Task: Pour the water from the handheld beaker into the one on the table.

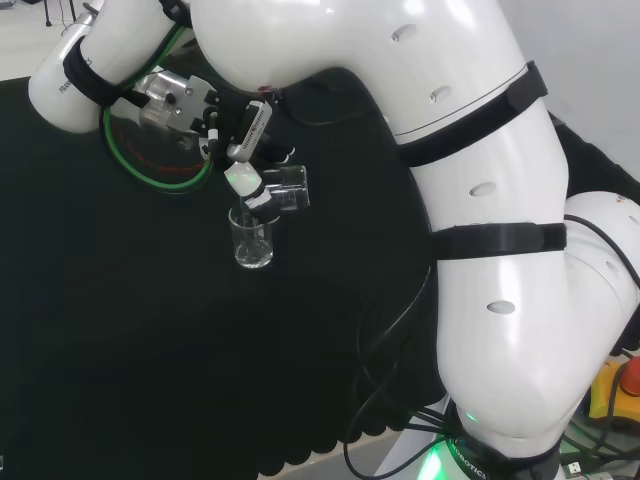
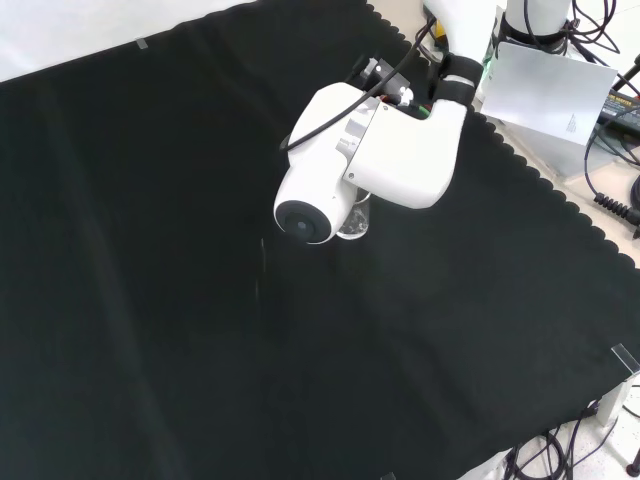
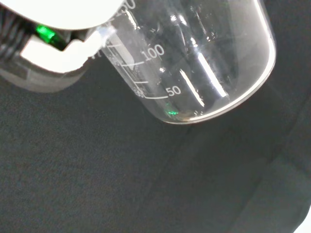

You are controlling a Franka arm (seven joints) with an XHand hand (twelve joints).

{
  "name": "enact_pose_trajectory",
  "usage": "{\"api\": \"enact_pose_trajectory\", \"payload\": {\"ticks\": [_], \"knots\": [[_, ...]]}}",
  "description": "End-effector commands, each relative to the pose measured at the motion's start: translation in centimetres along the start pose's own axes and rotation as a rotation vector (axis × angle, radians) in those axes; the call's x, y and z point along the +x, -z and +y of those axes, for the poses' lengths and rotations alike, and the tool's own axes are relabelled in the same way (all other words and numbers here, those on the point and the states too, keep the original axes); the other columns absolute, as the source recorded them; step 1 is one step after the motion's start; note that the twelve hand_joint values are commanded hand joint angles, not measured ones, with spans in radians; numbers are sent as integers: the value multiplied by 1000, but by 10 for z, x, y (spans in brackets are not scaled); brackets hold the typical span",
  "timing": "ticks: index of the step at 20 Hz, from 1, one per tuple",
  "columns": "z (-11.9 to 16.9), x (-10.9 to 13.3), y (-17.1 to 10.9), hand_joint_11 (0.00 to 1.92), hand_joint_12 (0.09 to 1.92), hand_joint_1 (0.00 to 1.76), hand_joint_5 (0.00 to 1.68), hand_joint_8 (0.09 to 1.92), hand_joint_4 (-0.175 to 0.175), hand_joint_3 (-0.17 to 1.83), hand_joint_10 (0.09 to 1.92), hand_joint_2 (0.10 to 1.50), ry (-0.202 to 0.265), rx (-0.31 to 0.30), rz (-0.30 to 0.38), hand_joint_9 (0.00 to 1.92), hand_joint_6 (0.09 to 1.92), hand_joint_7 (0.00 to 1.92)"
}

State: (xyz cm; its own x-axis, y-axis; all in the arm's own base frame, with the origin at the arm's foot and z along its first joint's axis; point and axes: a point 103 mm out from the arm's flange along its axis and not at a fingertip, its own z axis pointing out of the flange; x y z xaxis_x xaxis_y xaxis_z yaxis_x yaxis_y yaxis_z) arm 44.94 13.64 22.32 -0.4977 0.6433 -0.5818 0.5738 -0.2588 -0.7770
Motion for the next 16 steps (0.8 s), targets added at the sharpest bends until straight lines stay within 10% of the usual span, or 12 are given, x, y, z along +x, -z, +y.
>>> {"api": "enact_pose_trajectory", "payload": {"ticks": [1,16], "knots": [[1,-1,-1,1322,921,1316,1217,868,-175,965,818,505,4,4,4,1544,891,1276],[1,-5,-2,1321,923,1316,1216,870,-175,965,819,506,26,-44,34,1544,893,1275]]}}
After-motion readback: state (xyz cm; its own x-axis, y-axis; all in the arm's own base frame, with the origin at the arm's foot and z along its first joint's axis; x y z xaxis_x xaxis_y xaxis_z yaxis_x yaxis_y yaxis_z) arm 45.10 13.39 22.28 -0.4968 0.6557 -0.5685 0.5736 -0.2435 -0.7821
